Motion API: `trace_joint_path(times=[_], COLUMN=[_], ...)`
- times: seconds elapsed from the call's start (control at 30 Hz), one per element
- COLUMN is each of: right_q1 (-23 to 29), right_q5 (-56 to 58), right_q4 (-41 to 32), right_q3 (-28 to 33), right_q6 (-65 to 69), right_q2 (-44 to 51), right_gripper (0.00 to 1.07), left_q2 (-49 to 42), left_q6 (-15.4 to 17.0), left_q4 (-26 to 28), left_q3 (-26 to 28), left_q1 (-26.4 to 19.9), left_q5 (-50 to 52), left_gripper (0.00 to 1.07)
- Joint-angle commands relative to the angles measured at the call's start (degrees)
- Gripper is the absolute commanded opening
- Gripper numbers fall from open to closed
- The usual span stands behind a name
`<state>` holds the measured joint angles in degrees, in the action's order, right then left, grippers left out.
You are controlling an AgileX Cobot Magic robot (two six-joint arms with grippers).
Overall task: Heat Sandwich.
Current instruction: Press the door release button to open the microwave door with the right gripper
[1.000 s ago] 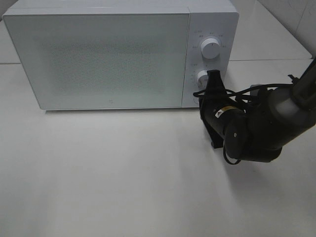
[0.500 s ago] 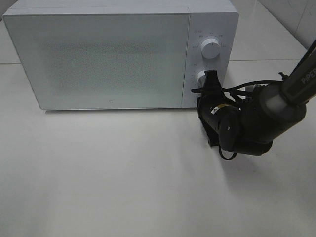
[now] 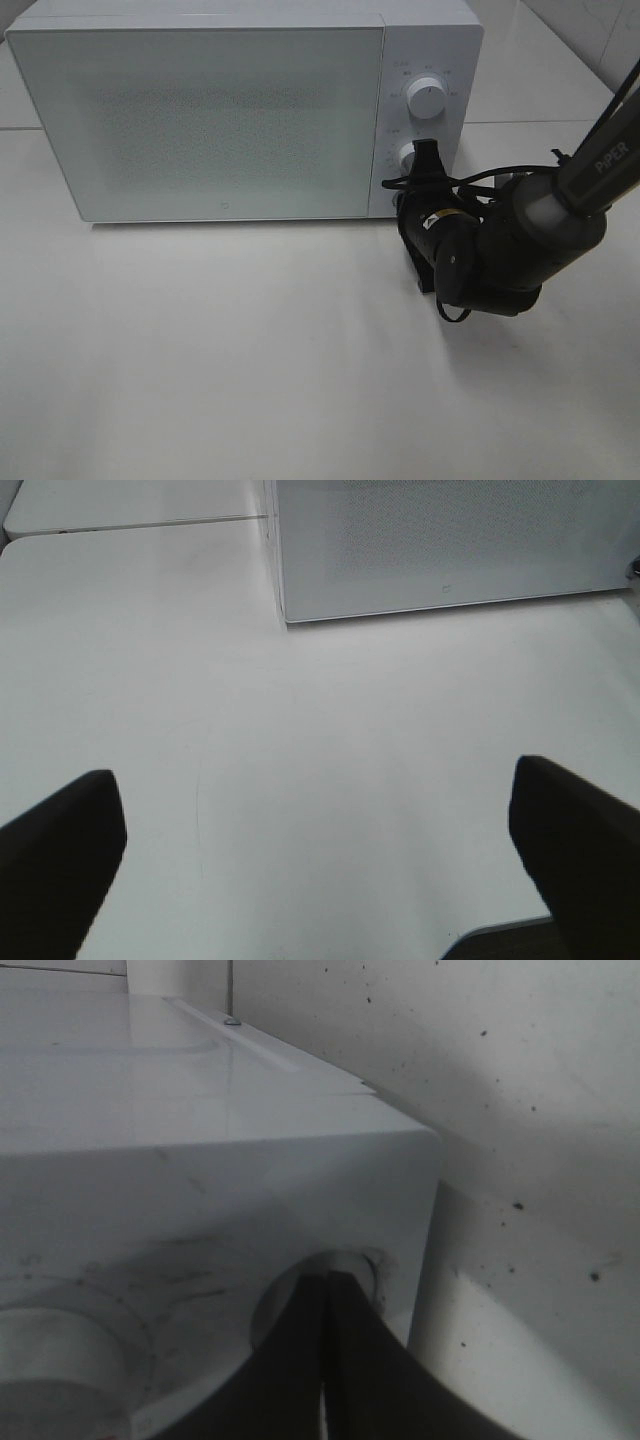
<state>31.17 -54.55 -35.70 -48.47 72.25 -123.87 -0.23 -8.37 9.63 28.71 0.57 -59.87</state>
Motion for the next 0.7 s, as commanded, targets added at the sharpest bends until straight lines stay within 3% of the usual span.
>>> trace_joint_path(times=[0.03,0.7], right_q1=[-0.5,-3.2], right_q5=[-8.7,-9.5], right_q4=[0.5,3.7], right_q3=[-1.6,-9.5], right_q6=[-0.5,-1.4], right_q2=[0.3,-1.5], right_gripper=[0.00,0.00], left_q2=[-1.5,-1.5], left_q6=[0.1,0.1], left_q4=[0.3,0.3], left_q3=[-0.1,-0.1], left_q1=[-0.2,-0.2], left_q5=[0.6,0.6], left_gripper=[1.01,1.01])
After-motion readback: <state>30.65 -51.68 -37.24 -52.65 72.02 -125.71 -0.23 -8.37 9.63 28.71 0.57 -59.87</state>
